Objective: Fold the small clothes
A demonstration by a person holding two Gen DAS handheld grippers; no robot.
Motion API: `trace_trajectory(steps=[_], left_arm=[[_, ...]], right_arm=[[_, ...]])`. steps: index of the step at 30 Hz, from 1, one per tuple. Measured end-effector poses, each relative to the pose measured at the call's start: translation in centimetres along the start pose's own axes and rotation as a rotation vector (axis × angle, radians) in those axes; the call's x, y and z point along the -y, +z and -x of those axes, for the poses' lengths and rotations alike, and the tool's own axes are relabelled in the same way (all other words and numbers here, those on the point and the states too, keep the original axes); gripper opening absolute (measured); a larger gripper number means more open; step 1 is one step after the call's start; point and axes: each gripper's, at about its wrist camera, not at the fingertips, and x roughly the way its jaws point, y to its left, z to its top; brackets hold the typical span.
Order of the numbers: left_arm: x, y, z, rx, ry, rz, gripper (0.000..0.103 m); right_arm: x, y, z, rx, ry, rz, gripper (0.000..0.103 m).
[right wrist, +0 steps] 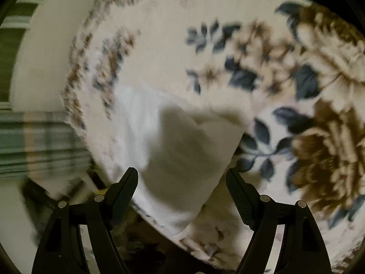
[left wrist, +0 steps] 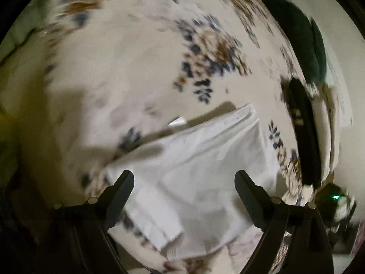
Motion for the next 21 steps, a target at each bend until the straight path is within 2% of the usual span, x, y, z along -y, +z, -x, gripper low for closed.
trace_trajectory(steps=[2, 4, 8, 11, 13, 16, 17, 18, 19, 20, 21], left_arm=[[0.2, 1.7, -2.8, -0.095, -0.014, -0.072, 0.09], [0.0, 2.4, -4.8, -0.187, 0.011, -0.157, 0.09], [-1.1, 2.6, -5.6, -0.258, 0.021, -0.248, 0.09], [-2.6, 2.4, -6.0, -0.297, 0.018, -0.258, 0.09], [-2.9, 2.1, -6.5, -0.311, 0.053, -0.302, 0.09], [-2.7, 1.4, -7.2, -0.315, 0.074, -0.386, 0.089], [-2.6, 1.2, -7.3, -0.305, 0.08, -0.421, 0.085], [-2.4, 1.0, -7.3, -0.291, 0.085, -0.458, 0.074], [-2.2, 0.8, -7.4, -0.278, 0.094, -0.494, 0.067], [-2.1, 0.6, -7.3, -0.271, 0.102, -0.517, 0.053], [-2.0, 0.6, -7.3, -0.269, 0.109, -0.537, 0.03]], right_arm=[[0.2, -1.0, -2.7, -0.033, -0.12, 0.008, 0.083], [1.5, -2.0, -3.5, -0.038, -0.184, -0.063, 0.086], [2.6, -5.2, -0.9, 0.037, -0.117, -0.249, 0.086], [2.4, -9.0, -0.5, 0.051, -0.003, -0.385, 0.086], [1.6, -11.4, -1.8, 0.026, 0.045, -0.451, 0.086], [-0.2, -14.0, -6.0, -0.039, 0.043, -0.498, 0.085], [-0.7, -14.4, -7.3, -0.048, 0.047, -0.511, 0.084], [-1.2, -14.8, -8.6, -0.056, 0.047, -0.519, 0.082], [-1.7, -15.2, -10.0, -0.064, 0.027, -0.521, 0.069], [-1.9, -15.3, -11.0, -0.064, 0.023, -0.524, 0.043], [-2.1, -15.6, -12.0, -0.069, 0.01, -0.534, 0.029]])
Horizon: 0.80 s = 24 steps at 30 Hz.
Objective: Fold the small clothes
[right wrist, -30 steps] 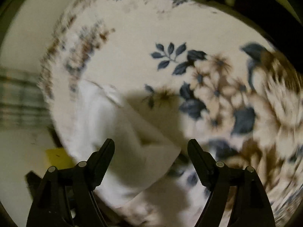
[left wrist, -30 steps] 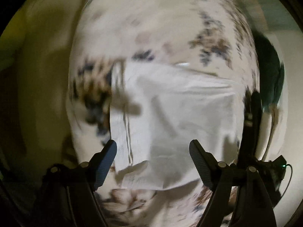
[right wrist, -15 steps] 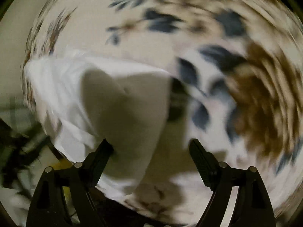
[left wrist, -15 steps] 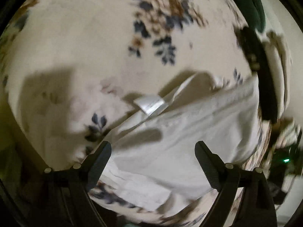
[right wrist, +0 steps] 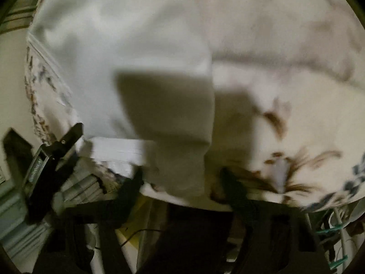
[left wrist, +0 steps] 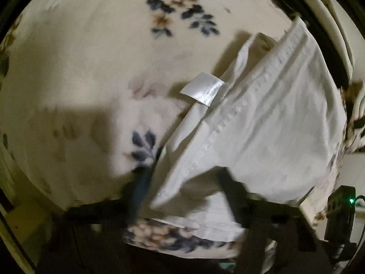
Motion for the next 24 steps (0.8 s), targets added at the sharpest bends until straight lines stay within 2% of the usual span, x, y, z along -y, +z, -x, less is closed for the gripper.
trace_trajectory(steps=[1, 4, 12, 16, 18, 20, 21, 22, 23, 24], left_arm=[[0.1, 0.1, 0.0, -0.004, 0.01, -0.012, 0.021], [-0.2, -0.3, 0.5, -0.016, 0.018, -0.046, 0.018], [-0.9, -2.1, 1.8, -0.048, 0.033, -0.101, 0.018], [-1.7, -2.2, 2.9, -0.054, -0.05, -0.04, 0.02], [-1.7, -2.0, 3.7, -0.039, -0.117, -0.004, 0.035], [-1.2, -1.7, 3.9, -0.013, -0.154, 0.0, 0.045], [-0.8, -1.4, 3.5, -0.016, -0.155, -0.004, 0.045], [-0.5, -1.2, 2.9, -0.025, -0.151, -0.005, 0.045], [-0.4, -1.1, 2.3, -0.031, -0.147, -0.007, 0.045], [-0.1, -1.0, 1.5, -0.033, -0.12, -0.016, 0.044]], right_arm=[[0.0, -0.1, -0.6, -0.002, -0.017, -0.008, 0.013], [1.0, -1.5, -0.2, 0.045, -0.045, -0.029, 0.007], [2.8, -3.8, 1.3, 0.031, -0.065, -0.011, 0.007], [2.4, -2.5, 2.7, 0.015, -0.025, 0.024, 0.008], [4.1, -1.7, 4.9, 0.025, 0.034, 0.019, 0.009], [3.8, -1.7, 6.1, 0.045, 0.087, 0.017, 0.024], [3.6, -1.8, 6.6, 0.06, 0.108, 0.019, 0.03], [3.6, -1.7, 7.1, 0.079, 0.124, 0.013, 0.043], [3.5, -1.6, 7.0, 0.086, 0.132, 0.007, 0.05], [3.5, -1.4, 6.9, 0.086, 0.132, -0.003, 0.05]])
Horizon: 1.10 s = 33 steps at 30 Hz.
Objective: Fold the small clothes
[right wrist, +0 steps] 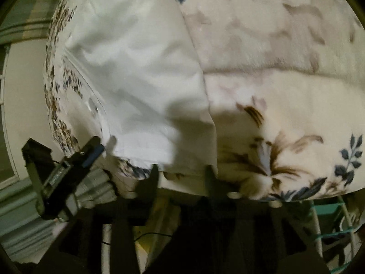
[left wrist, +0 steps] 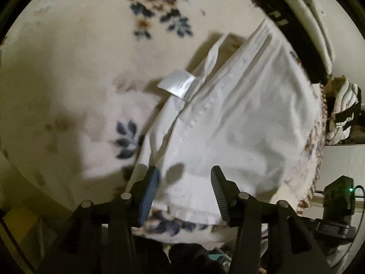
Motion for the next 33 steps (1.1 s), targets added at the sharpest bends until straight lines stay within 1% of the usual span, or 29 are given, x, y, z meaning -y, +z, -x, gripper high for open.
trace_trajectory(steps=[1, 2, 3, 4, 5, 6, 7, 8, 9, 10, 11, 12, 13, 14, 15, 16, 18, 19, 20, 21, 22, 23, 24, 25, 26, 28, 29, 30, 33], left_arm=[[0.1, 0.1, -0.8, 0.003, 0.027, -0.015, 0.043], [0.4, 0.1, -1.4, 0.008, 0.044, -0.028, 0.023], [0.3, -0.2, -1.7, 0.014, 0.082, -0.045, 0.007], [0.3, -0.4, -2.0, 0.017, 0.101, -0.058, 0.006], [0.2, -0.6, -2.1, 0.017, 0.101, -0.069, 0.006], [0.0, -0.8, -2.2, 0.008, 0.103, -0.074, 0.006], [-0.1, -0.7, -2.1, -0.008, 0.102, -0.076, 0.006], [-0.1, -0.5, -1.8, -0.027, 0.103, -0.077, 0.007], [0.2, 0.0, -1.2, -0.036, 0.111, -0.078, 0.008], [0.6, 0.5, -0.3, -0.031, 0.109, -0.081, 0.009], [1.5, 1.2, 0.6, -0.018, 0.103, -0.087, 0.018], [2.5, 2.0, 2.1, 0.014, 0.09, -0.095, 0.027], [3.7, 2.9, 3.6, 0.057, 0.066, -0.11, 0.033], [4.5, 3.4, 4.5, 0.087, 0.049, -0.125, 0.049], [6.1, 4.5, 5.7, 0.135, 0.015, -0.149, 0.061], [7.4, 5.5, 6.2, 0.166, -0.029, -0.165, 0.064], [9.5, 7.6, 6.0, 0.196, -0.075, -0.196, 0.065], [10.3, 8.7, 5.5, 0.201, -0.089, -0.212, 0.065], [11.1, 9.3, 4.7, 0.2, -0.096, -0.232, 0.065], [11.8, 10.3, 3.4, 0.195, -0.073, -0.251, 0.065], [12.5, 11.4, 1.4, 0.172, -0.057, -0.266, 0.065], [12.3, 12.2, 0.0, 0.146, -0.052, -0.263, 0.065], [12.2, 13.0, -1.8, 0.118, -0.02, -0.247, 0.065], [11.3, 13.4, -2.8, 0.086, -0.017, -0.231, 0.065], [10.8, 13.4, -4.3, 0.052, -0.031, -0.201, 0.067], [9.0, 14.2, -5.8, 0.031, -0.077, -0.16, 0.068], [9.1, 14.1, -5.7, 0.035, -0.082, -0.168, 0.069], [9.3, 14.1, -5.7, 0.034, -0.078, -0.179, 0.069], [9.5, 14.0, -4.8, 0.016, -0.09, -0.168, 0.069]], right_arm=[[0.1, 0.2, -0.3, -0.001, -0.008, -0.013, 0.05], [0.2, 0.4, -0.6, -0.002, -0.012, -0.021, 0.05], [0.5, 0.6, -1.1, -0.005, -0.026, -0.029, 0.05], [0.7, 0.8, -1.8, -0.007, -0.06, -0.036, 0.049], [0.9, 0.9, -2.4, 0.001, -0.075, -0.039, 0.031], [1.2, 0.9, -3.0, 0.01, -0.084, -0.037, 0.017], [1.3, 0.8, -3.6, -0.004, -0.119, -0.035, 0.01], [1.7, 0.7, -4.4, -0.043, -0.144, -0.034, 0.01], [2.1, 0.6, -4.6, -0.059, -0.124, -0.039, 0.01], [2.1, 0.5, -4.4, -0.063, -0.116, -0.034, 0.01], [1.8, 0.7, -3.6, -0.057, -0.122, -0.006, 0.011], [1.4, 0.8, -2.3, -0.022, -0.116, 0.022, 0.011], [0.9, 1.0, -0.6, 0.026, -0.108, 0.038, 0.011], [0.4, 1.3, 0.6, 0.064, -0.093, 0.048, 0.013], [-0.2, 1.8, 2.0, 0.107, -0.073, 0.062, 0.016], [-1.2, 2.5, 3.7, 0.167, -0.047, 0.079, 0.018], [-3.2, 4.0, 5.2, 0.225, 0.034, 0.111, 0.02], [-4.5, 5.2, 5.3, 0.233, 0.053, 0.135, 0.02], [-5.5, 6.1, 5.3, 0.241, 0.046, 0.15, 0.02], [-6.4, 7.3, 4.9, 0.254, 0.048, 0.168, 0.02], [-6.9, 8.3, 4.5, 0.263, 0.037, 0.175, 0.02], [-7.5, 9.7, 3.8, 0.272, -0.007, 0.169, 0.02], [-7.4, 10.7, 3.2, 0.275, -0.033, 0.158, 0.02], [-7.5, 11.7, 2.5, 0.271, -0.061, 0.144, 0.02], [-7.4, 12.5, 2.0, 0.267, -0.077, 0.133, 0.019], [-7.4, 13.1, 1.4, 0.266, -0.087, 0.127, 0.017], [-6.9, 13.3, 1.3, 0.267, -0.098, 0.14, 0.016], [-7.5, 13.5, 0.9, 0.271, -0.104, 0.148, 0.016], [-6.8, 14.1, 0.7, 0.258, -0.083, 0.132, 0.016]])
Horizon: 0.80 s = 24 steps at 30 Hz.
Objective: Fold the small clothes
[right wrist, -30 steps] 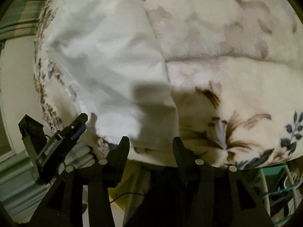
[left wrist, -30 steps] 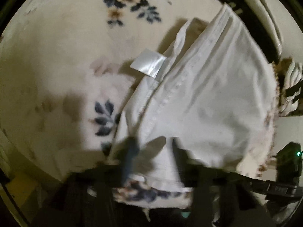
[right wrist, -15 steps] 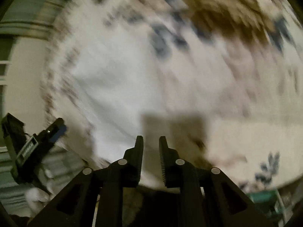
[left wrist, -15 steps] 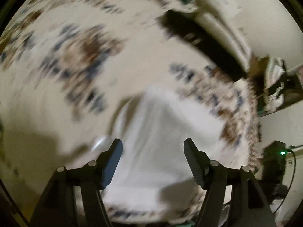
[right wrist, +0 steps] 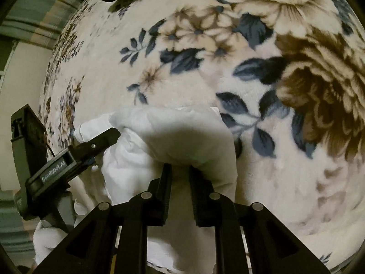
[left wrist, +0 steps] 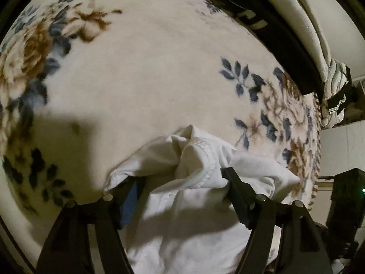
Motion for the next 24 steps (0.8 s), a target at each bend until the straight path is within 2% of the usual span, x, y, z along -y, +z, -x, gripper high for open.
trace_trajectory(steps=[3, 4, 5, 7, 10, 11, 14, 19, 22, 23, 24], left_arm=[[-0.4, -0.4, 2.6, -0.006, -0.05, 0.034, 0.069], [-1.0, -1.2, 4.2, 0.019, -0.067, 0.057, 0.07], [-1.4, -1.9, 5.2, 0.033, -0.069, 0.074, 0.072], [-3.0, -4.3, 6.9, 0.039, -0.083, 0.143, 0.075], [-5.6, -8.6, 7.5, 0.028, -0.15, 0.303, 0.082], [-6.1, -10.0, 7.4, 0.025, -0.162, 0.349, 0.088], [-7.0, -14.2, 6.7, 0.024, -0.166, 0.477, 0.089], [-6.6, -19.5, 6.5, 0.128, -0.205, 0.682, 0.089], [-5.8, -20.3, 5.2, 0.193, -0.179, 0.757, 0.089], [-5.7, -20.2, 4.8, 0.225, -0.144, 0.767, 0.087], [-5.7, -20.0, 4.3, 0.264, -0.093, 0.778, 0.074]], right_arm=[[0.0, -0.2, 0.8, -0.025, 0.067, -0.022, 0.031], [0.4, -0.5, 1.6, -0.027, 0.086, -0.022, 0.049], [0.5, -0.7, 2.5, -0.026, 0.116, -0.019, 0.075], [0.6, -1.2, 4.5, -0.015, 0.105, 0.002, 0.097], [0.2, -0.1, 5.9, -0.045, 0.069, 0.074, 0.097], [-0.2, 0.7, 6.2, -0.056, 0.04, 0.12, 0.097], [-2.2, 3.1, 6.5, -0.102, -0.04, 0.271, 0.097], [-6.2, 6.8, 5.9, -0.162, -0.126, 0.466, 0.097], [-6.9, 8.1, 5.1, -0.21, -0.109, 0.496, 0.097], [-7.1, 8.4, 4.6, -0.222, -0.11, 0.505, 0.097], [-7.1, 8.6, 4.1, -0.234, -0.108, 0.519, 0.097]])
